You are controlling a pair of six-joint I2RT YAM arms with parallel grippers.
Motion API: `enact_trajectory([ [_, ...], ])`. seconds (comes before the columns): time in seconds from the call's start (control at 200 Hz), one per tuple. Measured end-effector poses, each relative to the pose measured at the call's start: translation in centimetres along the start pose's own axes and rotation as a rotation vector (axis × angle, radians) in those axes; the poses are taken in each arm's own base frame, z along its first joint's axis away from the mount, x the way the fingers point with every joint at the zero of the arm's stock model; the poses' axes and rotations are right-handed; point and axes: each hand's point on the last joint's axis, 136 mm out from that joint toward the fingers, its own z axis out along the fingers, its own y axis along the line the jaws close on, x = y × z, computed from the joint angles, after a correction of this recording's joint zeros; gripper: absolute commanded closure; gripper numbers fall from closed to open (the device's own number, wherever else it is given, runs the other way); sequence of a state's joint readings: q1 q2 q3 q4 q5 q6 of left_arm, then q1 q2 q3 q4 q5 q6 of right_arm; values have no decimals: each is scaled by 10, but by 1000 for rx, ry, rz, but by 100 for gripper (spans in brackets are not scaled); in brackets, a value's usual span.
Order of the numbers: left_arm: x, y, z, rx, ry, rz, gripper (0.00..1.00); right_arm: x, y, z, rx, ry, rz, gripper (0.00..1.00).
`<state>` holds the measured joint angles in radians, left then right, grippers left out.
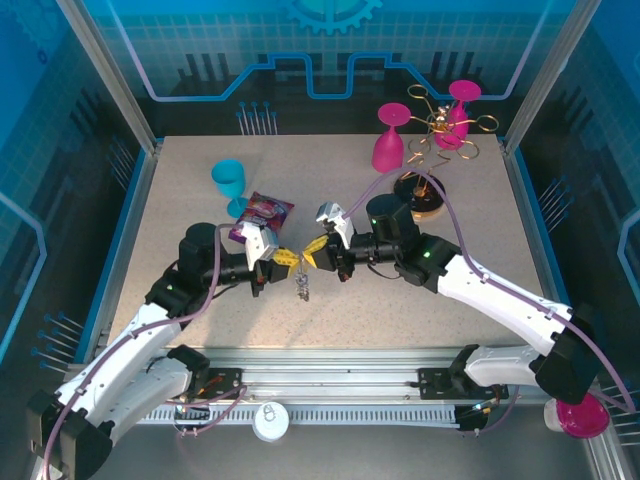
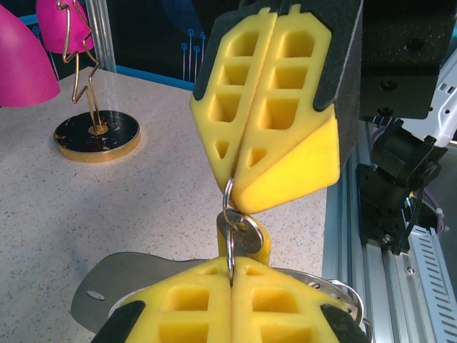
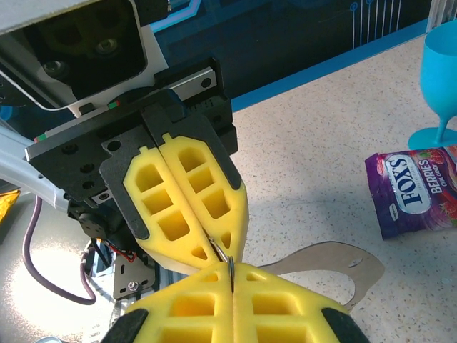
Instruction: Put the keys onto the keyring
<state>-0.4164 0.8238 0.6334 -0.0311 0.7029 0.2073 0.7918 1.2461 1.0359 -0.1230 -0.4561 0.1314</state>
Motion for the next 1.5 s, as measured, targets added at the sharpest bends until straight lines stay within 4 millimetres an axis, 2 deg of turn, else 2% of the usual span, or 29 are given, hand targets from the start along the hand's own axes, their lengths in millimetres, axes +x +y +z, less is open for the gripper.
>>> enact_trajectory([
  [0.685, -1, 5, 1, -20, -18, -21, 100, 6, -6, 4, 48, 42, 61, 100],
  [1.231, 3, 6, -1, -40, 4, 115, 100, 6, -11, 4, 73, 38, 144, 100],
  [1.501, 3, 8, -2, -55, 2, 124, 100, 10, -15, 8, 83, 51, 164, 100],
])
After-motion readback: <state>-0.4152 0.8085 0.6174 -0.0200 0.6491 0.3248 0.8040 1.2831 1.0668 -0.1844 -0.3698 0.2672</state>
